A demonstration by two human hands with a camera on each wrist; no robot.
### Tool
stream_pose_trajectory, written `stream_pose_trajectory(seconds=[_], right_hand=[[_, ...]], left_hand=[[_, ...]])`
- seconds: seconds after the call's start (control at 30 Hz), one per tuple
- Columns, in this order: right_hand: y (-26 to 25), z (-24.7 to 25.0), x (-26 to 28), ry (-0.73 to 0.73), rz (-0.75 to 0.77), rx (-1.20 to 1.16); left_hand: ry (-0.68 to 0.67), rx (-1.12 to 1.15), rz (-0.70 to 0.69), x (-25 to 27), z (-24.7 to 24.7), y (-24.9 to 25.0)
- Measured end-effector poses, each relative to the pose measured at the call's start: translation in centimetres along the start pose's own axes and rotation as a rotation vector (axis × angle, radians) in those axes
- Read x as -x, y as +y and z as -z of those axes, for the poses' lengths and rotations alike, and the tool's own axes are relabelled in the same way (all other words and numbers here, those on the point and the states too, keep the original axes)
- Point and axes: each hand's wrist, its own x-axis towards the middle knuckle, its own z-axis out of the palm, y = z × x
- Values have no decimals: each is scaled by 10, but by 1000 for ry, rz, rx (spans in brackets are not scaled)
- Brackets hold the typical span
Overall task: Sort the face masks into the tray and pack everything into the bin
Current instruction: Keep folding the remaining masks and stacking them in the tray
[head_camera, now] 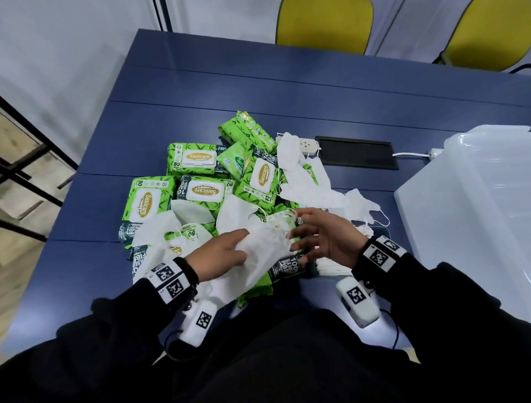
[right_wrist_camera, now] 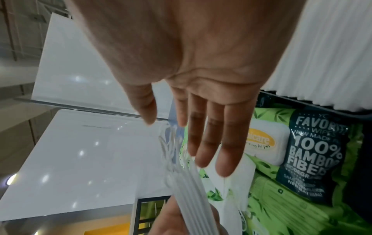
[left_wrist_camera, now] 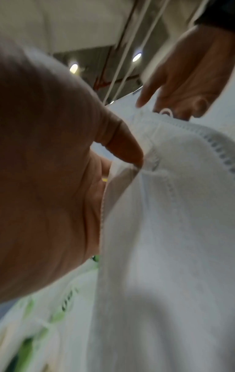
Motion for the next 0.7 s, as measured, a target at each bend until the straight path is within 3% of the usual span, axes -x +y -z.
stream_pose_trajectory(seconds=[0.17, 0.37, 0.47, 0.6, 0.7], right_hand=[[26, -18, -6, -2, 70, 267], [20, -36, -13, 27, 74, 220], [19, -37, -12, 34, 50, 232], [17, -37, -14, 37, 7, 258], [11, -31, -13, 133, 10, 305]], left_hand=[[95, 423, 63, 2, -6, 4], [78, 522, 71, -8, -17, -8], [67, 397, 28, -8, -24, -7], [56, -1, 28, -8, -33, -5], [77, -116, 41, -10, -31, -4]])
